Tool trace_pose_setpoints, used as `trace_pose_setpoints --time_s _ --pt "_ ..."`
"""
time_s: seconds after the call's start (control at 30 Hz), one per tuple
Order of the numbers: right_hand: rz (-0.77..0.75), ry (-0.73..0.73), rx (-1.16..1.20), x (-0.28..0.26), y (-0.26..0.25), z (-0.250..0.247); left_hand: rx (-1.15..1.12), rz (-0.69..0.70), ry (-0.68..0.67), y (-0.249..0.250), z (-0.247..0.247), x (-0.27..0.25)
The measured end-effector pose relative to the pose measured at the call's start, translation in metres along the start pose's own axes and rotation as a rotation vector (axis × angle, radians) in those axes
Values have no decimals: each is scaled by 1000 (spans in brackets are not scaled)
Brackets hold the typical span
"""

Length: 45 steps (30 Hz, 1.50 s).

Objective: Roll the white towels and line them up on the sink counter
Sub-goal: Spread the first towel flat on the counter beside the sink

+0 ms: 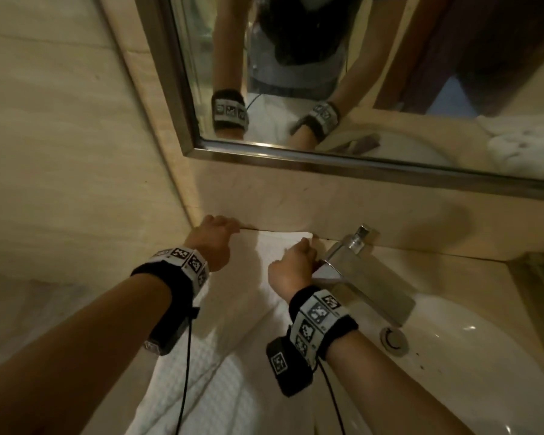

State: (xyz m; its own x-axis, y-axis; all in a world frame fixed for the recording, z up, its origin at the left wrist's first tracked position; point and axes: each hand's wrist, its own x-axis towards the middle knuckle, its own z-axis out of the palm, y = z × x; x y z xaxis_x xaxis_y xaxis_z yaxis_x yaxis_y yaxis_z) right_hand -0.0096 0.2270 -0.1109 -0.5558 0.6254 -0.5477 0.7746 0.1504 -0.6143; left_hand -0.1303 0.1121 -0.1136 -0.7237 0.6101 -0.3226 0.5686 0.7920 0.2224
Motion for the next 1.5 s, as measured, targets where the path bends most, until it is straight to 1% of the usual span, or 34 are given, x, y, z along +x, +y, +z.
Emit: trace_pose_setpoints --time_s 0.03,0.07,0.1,0.13,0.17,0.2,0.3,0.37,0.43,0.5,0.53,0.57,0.63,0.7,0.73,0.8,0.83,0.87,0.9,0.97,1.0,1.03,1.07,1.1,1.13,1.2,1.27,1.3,1.33,1.37,1.4,1.43,1.47,1.5 --pt "11 11 -80 2 -2 2 23 -4 -8 -8 2 3" --pt "2 82 -115 5 -2 2 39 -14 -15 -14 3 5" --pt "-32 112 -171 3 -5 0 42 -17 -7 -17 5 7" --pt "-36 116 -216 6 -8 -1 27 -21 3 -18 6 9" --pt "-65 104 -316 8 -10 -1 1 -15 20 -19 7 11" --pt "-97 104 -338 12 -9 1 -26 -7 36 -19 6 12" --pt "-76 128 -150 16 -6 6 -115 38 128 -22 2 16" --pt "-117 160 -108 15 -7 9 -138 78 146 -25 -1 17" --pt "-66 153 -43 20 -10 9 -95 79 98 -27 -1 16" --pt "-15 163 3 23 -12 8 -22 33 53 -29 -1 16" --pt "-5 159 -40 29 -11 10 17 7 42 -31 -1 16" --pt "27 152 -43 30 -11 10 61 -11 39 -34 -1 17" --pt "44 135 -53 31 -11 11 182 -45 36 -35 -2 16" --pt "-1 196 -114 36 -10 16 282 -75 58 -29 -2 14" --pt "-24 214 -154 39 -11 16 293 -103 70 -26 -2 14" --pt "1 245 -262 47 -14 21 259 -168 84 -27 -4 16" --pt "7 250 -373 56 -14 23 231 -194 98 -29 -6 16" --pt "-2 294 -512 64 -10 23 204 -215 104 -32 -6 17" --pt "6 323 -496 65 -7 22 173 -224 97 -33 -6 17" --pt "-26 304 -335 61 -3 15 83 -240 68 -34 -3 15" --pt "-67 308 -263 63 -2 16 22 -253 71 -32 -1 14" --pt "-73 334 -237 63 -3 17 -43 -265 88 -30 0 12" --pt "-47 374 -232 62 -4 17 -92 -277 104 -30 2 10" --pt "-38 394 -245 60 -3 17 -121 -272 97 -28 1 6" --pt "-78 387 -256 57 -4 17 -122 -258 61 -28 2 2" --pt "-192 308 -278 39 -5 16 -74 -199 -29 -25 5 -6" --pt "-327 345 -338 17 -7 17 -32 -141 -74 -22 9 -16" --pt "-387 334 -365 5 -8 19 -30 -126 -77 -21 11 -20" --pt "-428 253 -369 -5 -8 25 -18 -126 -78 -20 12 -26" --pt "-438 92 -340 -15 -8 30 4 -132 -77 -19 13 -34" --pt "-433 -115 -310 -25 -5 37 18 -142 -82 -18 14 -43" --pt "-448 -309 -338 -35 -1 42 24 -143 -96 -18 16 -53" --pt "-484 -445 -410 -42 4 48 28 -137 -118 -19 19 -61" --pt "-503 -506 -500 -47 9 53 35 -129 -147 -20 21 -70"
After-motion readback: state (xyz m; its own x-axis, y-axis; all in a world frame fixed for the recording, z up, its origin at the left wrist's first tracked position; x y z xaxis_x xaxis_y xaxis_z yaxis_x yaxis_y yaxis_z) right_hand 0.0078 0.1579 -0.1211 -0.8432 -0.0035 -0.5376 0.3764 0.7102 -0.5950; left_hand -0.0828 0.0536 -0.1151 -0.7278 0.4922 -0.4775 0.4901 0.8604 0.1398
